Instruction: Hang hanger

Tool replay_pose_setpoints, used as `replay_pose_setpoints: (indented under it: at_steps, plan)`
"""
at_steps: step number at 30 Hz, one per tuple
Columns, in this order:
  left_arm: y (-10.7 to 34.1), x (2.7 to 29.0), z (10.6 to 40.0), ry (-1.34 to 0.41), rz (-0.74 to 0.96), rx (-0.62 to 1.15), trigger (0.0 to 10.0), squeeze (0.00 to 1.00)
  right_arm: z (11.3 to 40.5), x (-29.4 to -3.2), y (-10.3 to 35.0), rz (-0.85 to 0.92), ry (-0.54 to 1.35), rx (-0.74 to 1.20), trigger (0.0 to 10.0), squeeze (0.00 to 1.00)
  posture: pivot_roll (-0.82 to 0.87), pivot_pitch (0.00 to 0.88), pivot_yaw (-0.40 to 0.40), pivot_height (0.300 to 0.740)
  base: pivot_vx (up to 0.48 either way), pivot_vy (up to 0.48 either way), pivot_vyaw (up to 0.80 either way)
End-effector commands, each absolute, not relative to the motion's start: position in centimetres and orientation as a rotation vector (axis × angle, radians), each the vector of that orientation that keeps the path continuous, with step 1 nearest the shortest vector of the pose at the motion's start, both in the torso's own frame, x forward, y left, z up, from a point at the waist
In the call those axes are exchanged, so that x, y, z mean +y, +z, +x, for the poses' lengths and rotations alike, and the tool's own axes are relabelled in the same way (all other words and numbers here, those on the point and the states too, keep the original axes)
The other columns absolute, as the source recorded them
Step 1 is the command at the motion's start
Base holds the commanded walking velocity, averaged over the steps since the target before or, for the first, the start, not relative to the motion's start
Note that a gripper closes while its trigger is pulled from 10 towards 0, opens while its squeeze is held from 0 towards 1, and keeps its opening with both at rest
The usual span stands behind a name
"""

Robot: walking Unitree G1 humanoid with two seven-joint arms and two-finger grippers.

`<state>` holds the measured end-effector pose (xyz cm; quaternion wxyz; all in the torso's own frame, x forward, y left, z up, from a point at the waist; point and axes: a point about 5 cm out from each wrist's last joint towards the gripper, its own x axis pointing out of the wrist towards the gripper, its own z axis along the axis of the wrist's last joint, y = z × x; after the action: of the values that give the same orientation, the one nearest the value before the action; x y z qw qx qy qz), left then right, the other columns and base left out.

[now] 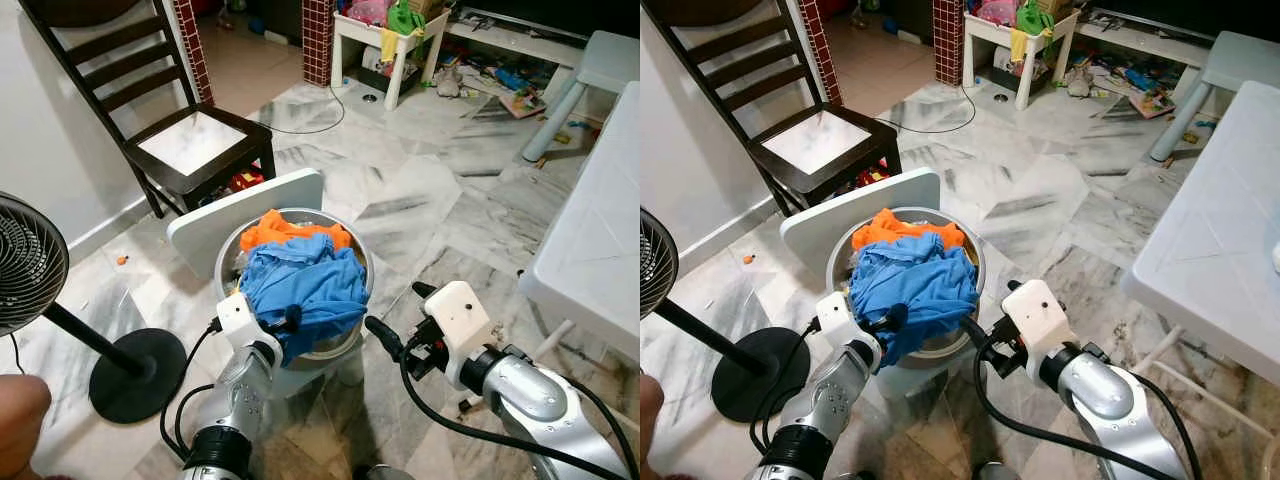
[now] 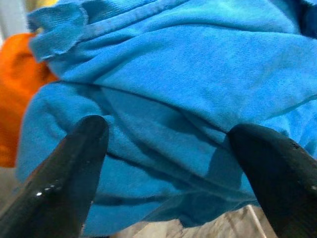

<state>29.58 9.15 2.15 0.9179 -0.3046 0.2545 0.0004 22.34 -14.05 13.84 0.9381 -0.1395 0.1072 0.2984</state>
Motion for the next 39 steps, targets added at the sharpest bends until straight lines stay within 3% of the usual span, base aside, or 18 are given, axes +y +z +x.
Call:
replay_pose_setpoints:
  at_steps: [1,2,3,9,10,11,12,21,22,39]
  plan:
    - [2.3,8.5,29.8,-0.013,-0.649,0.517,3.8,0.00,21.2,-14.0,14.0,-0.278,0.658,0.249,10.0,0.00,-0.31,0.183,0.005,0.740,0.000,0.000,0.00]
    - [2.3,8.5,29.8,-0.015,-0.653,0.515,2.6,0.00,20.7,-14.1,13.8,-0.276,0.680,0.268,10.0,0.00,-0.31,0.183,0.005,0.740,0.000,0.000,0.00]
    - [2.3,8.3,29.8,-0.017,-0.654,0.513,0.0,0.00,20.2,-14.1,13.6,-0.280,0.701,0.288,10.0,0.00,-0.32,0.182,0.004,0.740,0.000,0.000,0.00]
    - [2.4,8.0,30.0,-0.035,-0.661,0.493,0.0,0.00,19.6,-14.8,13.5,-0.293,0.710,0.322,10.0,0.00,-0.32,0.186,0.004,0.740,0.000,0.000,0.00]
    - [2.4,8.1,30.0,-0.027,-0.641,0.495,5.7,0.00,19.7,-15.0,13.6,-0.290,0.695,0.323,10.0,0.00,-0.32,0.186,0.004,0.740,0.000,0.000,0.00]
    - [2.4,8.1,30.0,-0.027,-0.641,0.495,5.7,0.00,19.7,-15.0,13.6,-0.290,0.695,0.323,10.0,0.00,-0.32,0.186,0.004,0.740,0.000,0.000,0.00]
    - [2.4,8.3,30.1,-0.014,-0.614,0.489,10.0,0.00,19.9,-15.1,13.7,-0.284,0.687,0.322,10.0,0.00,-0.32,0.192,0.004,0.740,0.000,0.000,0.00]
    - [3.3,11.1,29.8,0.162,-0.543,0.396,10.0,0.01,20.1,-14.8,13.4,-0.288,0.709,0.326,10.0,0.00,-0.29,0.200,-0.001,0.740,0.000,0.000,0.00]
    - [3.1,11.2,29.6,0.169,-0.551,0.395,10.0,1.00,20.1,-14.7,13.4,-0.288,0.711,0.324,10.0,0.00,-0.29,0.200,-0.001,0.740,0.000,0.000,0.00]
    - [2.7,11.7,30.3,0.203,-0.625,0.407,10.0,1.00,20.4,-14.2,14.1,-0.295,0.710,0.281,10.0,0.00,-0.30,0.218,0.008,0.740,0.000,0.000,0.00]
